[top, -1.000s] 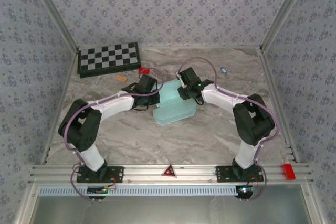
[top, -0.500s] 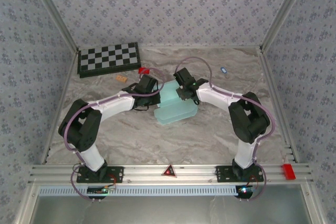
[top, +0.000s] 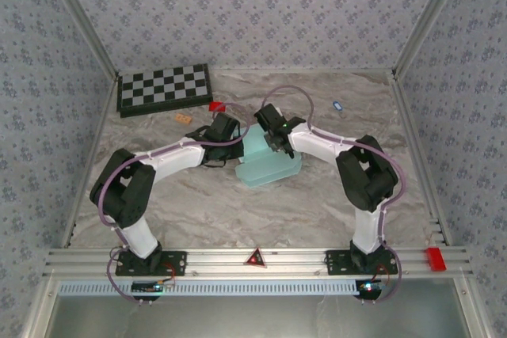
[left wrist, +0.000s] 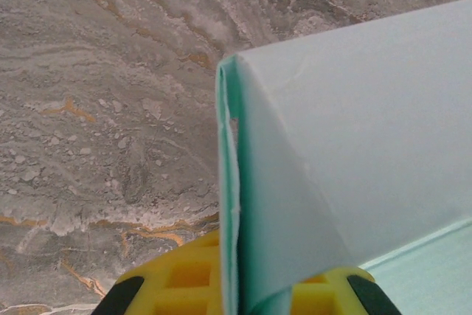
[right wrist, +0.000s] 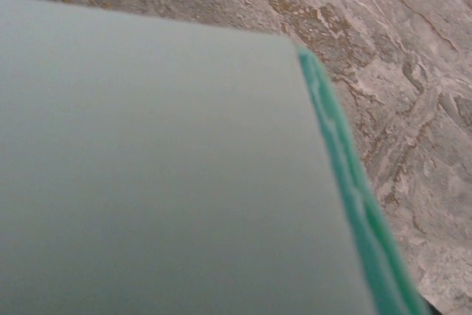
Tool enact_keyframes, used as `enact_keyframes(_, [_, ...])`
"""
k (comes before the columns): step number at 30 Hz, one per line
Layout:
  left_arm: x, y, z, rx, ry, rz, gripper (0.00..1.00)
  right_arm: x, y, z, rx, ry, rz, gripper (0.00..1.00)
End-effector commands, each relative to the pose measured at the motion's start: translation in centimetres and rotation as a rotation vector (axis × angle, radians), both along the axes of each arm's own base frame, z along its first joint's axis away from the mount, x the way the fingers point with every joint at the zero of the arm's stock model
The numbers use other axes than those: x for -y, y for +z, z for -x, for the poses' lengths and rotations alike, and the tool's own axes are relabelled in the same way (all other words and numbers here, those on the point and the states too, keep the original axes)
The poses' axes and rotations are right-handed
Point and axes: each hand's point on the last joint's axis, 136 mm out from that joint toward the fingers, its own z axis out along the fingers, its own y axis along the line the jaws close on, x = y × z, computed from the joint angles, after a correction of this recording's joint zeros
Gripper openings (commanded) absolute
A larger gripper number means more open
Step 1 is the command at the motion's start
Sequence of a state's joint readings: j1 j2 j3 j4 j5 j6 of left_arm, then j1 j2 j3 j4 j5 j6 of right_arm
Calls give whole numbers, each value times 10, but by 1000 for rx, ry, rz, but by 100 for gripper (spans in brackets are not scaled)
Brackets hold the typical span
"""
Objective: Fold the paper box
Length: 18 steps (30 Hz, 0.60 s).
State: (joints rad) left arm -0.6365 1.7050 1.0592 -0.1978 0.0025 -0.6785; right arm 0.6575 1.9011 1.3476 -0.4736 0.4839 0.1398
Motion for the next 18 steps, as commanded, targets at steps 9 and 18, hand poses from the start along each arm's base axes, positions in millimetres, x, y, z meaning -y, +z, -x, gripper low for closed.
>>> enact_keyframes(9, [-2,7,-8,4,24,-10,0,44,0,8,29,-212,248,22])
enact_keyframes(18, [-2,6,-9,4,24,-11,0,42,-2,8,35,-236,221,16])
